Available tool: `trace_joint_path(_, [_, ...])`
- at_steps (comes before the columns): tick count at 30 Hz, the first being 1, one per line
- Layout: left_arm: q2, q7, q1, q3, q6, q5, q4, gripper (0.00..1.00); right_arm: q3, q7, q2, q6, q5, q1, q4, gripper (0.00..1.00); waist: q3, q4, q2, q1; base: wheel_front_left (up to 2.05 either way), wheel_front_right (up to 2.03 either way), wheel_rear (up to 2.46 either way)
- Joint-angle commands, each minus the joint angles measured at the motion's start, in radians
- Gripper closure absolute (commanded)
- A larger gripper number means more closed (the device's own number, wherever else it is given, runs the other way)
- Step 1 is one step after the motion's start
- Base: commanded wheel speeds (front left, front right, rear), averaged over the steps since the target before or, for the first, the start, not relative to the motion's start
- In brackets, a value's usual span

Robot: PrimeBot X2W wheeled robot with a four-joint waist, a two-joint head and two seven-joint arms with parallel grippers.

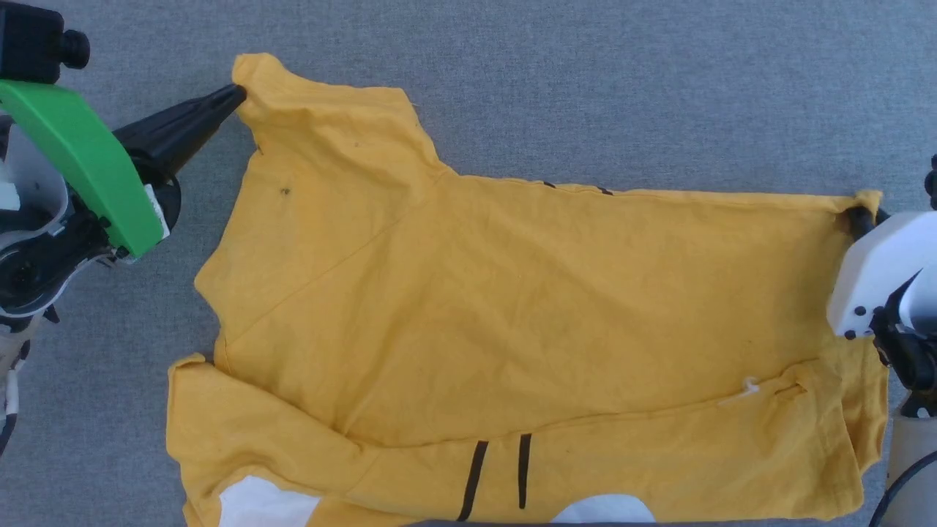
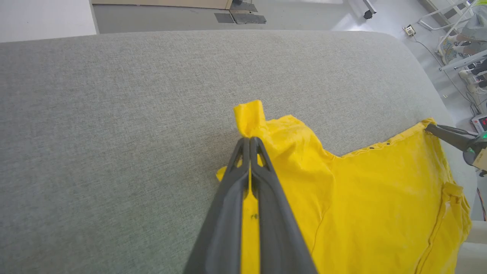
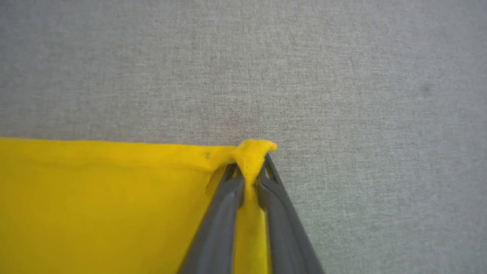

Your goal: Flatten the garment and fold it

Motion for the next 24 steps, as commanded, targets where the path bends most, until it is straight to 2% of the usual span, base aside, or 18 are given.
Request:
trace_joint_path(1, [0.011, -0.012, -0.013, -0.004, -0.004, -0.011, 0.001, 1.00, 0.003, -0.014, 0.000, -0.002, -0.002, -0.011, 0.011, 1.00, -0.004, -0.001, 0.0000, 0.0000, 0.00, 0.00, 0.00])
trace_joint_path(9, [0.037, -0.117, 0.018, -0.010, -0.004, -0.032, -0.027, 1.00, 0.031, -0.115, -0.009, -0.002, 0.023, -0.015, -0.016, 1.00, -0.051, 0.004, 0.0000, 0.0000, 0.00, 0.00, 0.00])
trace_joint_path(16, [0.102, -0.247, 0.110, -0.009, -0.004, -0.067, -0.108, 1.00, 0.020, -0.156, -0.006, -0.002, 0.076, 0.044, -0.087, 1.00, -0.118, 0.018, 0.0000, 0.0000, 0.00, 0.00, 0.00])
trace_joint_path(24, [0.188, -0.393, 0.273, -0.009, -0.004, -0.125, -0.207, 1.00, -0.024, -0.165, 0.000, -0.002, 0.161, 0.183, -0.174, 1.00, -0.185, 0.035, 0.0000, 0.0000, 0.00, 0.00, 0.00])
